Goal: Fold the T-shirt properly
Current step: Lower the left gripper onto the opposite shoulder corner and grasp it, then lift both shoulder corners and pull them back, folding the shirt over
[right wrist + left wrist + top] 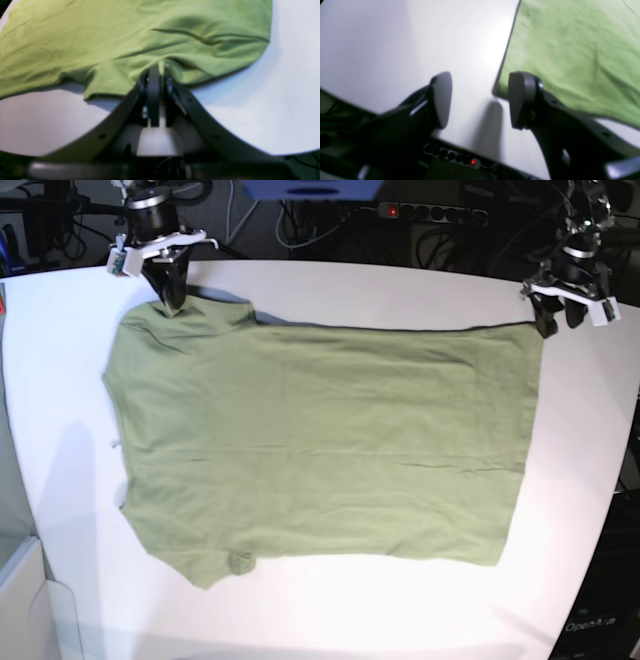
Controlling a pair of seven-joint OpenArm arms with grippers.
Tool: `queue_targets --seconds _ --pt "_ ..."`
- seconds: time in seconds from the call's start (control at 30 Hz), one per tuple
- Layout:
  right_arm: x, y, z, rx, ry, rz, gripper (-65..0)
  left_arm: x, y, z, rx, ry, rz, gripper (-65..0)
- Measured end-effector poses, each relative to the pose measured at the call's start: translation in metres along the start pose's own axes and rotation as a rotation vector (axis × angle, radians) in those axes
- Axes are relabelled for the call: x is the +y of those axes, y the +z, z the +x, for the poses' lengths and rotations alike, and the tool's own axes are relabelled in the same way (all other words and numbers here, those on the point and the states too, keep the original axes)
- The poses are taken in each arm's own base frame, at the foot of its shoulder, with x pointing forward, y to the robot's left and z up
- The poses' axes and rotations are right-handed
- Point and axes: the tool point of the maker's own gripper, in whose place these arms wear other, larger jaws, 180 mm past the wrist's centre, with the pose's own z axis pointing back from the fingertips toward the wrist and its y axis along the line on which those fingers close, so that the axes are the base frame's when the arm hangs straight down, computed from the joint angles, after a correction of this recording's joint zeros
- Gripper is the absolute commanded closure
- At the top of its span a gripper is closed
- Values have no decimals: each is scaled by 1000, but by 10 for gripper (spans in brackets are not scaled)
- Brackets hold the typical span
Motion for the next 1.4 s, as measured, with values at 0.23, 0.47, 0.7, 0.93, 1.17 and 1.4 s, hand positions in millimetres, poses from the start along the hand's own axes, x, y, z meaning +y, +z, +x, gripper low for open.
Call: queue_targets --seconds 0.23,0.47,0.7,0.93,1.17,1.4 --pt "-2 0 1 2 9 0 -12 -20 -6 3 -6 -6 -90 -343" --pt "-2 0 1 2 9 0 -12 -31 -24 -4 39 23 -115 -341" --pt "-2 0 1 2 10 1 -12 -30 -25 -5 33 40 -116 -177" --pt "-2 0 1 1 10 0 -12 -29 -24 -9 50 40 -114 -28" --pt "-3 0 3 3 24 10 -13 -29 -22 -10 53 41 -114 -28" --pt "6 -5 33 -62 59 57 -13 -36 -21 -5 64 15 -126 -28"
